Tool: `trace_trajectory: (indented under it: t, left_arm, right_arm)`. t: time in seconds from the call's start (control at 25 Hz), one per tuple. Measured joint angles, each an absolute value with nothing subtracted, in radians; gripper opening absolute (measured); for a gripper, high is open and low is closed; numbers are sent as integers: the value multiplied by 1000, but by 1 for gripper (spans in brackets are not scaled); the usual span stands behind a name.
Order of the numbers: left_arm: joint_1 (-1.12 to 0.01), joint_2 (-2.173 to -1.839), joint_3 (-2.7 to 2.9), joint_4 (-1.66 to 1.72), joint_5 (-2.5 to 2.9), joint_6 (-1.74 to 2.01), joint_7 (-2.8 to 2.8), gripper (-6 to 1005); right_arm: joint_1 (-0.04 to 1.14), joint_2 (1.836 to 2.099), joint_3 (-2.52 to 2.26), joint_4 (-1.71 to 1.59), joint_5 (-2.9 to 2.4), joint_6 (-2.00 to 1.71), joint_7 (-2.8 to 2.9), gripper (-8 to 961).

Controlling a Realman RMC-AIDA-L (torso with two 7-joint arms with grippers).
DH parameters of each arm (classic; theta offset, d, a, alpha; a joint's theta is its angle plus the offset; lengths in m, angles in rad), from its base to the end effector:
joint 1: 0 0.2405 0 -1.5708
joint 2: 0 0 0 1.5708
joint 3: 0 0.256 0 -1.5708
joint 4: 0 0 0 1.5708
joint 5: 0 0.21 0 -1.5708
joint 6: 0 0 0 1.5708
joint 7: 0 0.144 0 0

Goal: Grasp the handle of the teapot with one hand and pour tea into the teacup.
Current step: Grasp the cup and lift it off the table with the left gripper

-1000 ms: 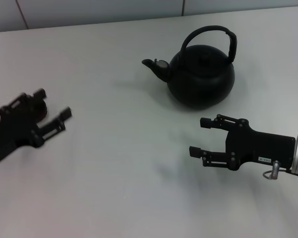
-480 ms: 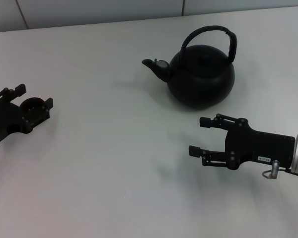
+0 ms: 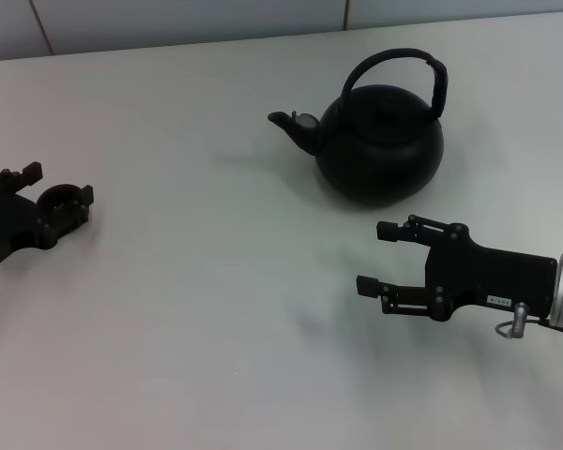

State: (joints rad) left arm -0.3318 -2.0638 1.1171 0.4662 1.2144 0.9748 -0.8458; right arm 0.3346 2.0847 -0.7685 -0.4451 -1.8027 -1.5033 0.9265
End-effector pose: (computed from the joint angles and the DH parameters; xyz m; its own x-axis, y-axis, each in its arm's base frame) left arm -0.3369 0.3274 -0.0184 0.8153 0.2313 0.5309 0.5558 -0.5697 -0.6054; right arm 0.3141 0.2633 -0.0339 0.7959 -0.2139 -0.5664 -0.4261 -0.8625 -0.2730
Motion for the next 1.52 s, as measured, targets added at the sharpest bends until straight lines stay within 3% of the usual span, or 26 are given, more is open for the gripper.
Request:
trace_trajectory:
  t: [1.52]
  left_arm:
    - [-347, -2062, 1167, 478, 1267, 921, -889, 780]
  right_arm:
    - [337, 2083, -769, -448, -1804, -1500, 928, 831]
